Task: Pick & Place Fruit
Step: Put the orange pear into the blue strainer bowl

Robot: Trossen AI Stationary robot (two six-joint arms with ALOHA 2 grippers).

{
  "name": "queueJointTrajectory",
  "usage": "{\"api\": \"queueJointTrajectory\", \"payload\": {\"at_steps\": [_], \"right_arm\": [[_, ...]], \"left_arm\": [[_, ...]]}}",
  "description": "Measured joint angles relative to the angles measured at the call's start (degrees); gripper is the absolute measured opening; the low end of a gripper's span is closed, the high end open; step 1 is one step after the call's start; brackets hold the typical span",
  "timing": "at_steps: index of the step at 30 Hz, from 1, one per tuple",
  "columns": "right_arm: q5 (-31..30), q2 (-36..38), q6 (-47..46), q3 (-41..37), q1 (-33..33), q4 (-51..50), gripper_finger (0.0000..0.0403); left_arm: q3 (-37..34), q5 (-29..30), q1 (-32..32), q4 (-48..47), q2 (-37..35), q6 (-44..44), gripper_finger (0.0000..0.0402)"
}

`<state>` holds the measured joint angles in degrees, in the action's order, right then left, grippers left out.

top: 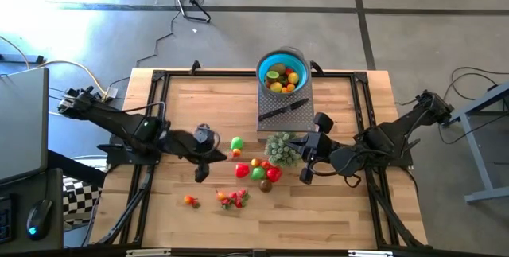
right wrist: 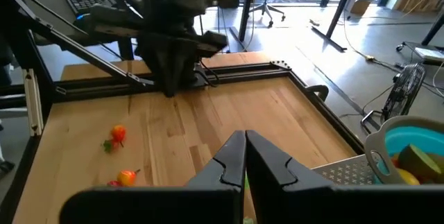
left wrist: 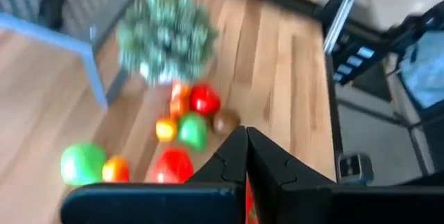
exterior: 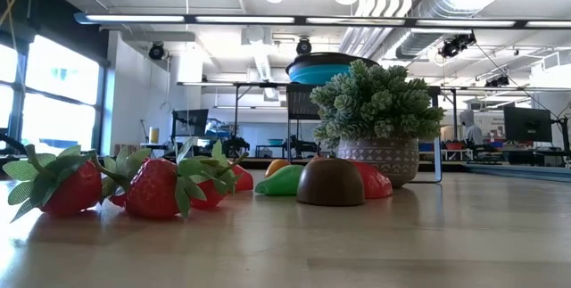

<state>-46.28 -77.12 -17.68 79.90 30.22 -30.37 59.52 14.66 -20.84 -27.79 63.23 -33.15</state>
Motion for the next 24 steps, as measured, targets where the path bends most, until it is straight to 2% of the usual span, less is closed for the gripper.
{"api": "queueJointTrajectory", "payload": {"at_steps": [5,12,17,24], "right_arm": [[-0.05,0.00,2.86,0.01,-0.81,0.32,0.0004],[-0.04,0.00,5.03,0.01,-2.90,1.04,0.0004],[1.82,0.00,5.64,0.00,-4.94,1.30,0.0004],[3.40,0.00,5.93,0.00,-7.15,2.38,0.0004]], "left_arm": [[2.14,3.47,-6.69,-7.61,0.36,-8.55,0.0000],[3.55,3.82,-14.50,-22.10,1.23,-26.66,0.0000],[3.55,-2.67,-18.42,-26.69,4.35,-37.53,0.0000],[3.52,-11.21,-22.09,-27.81,9.79,-38.00,0.0000]]}}
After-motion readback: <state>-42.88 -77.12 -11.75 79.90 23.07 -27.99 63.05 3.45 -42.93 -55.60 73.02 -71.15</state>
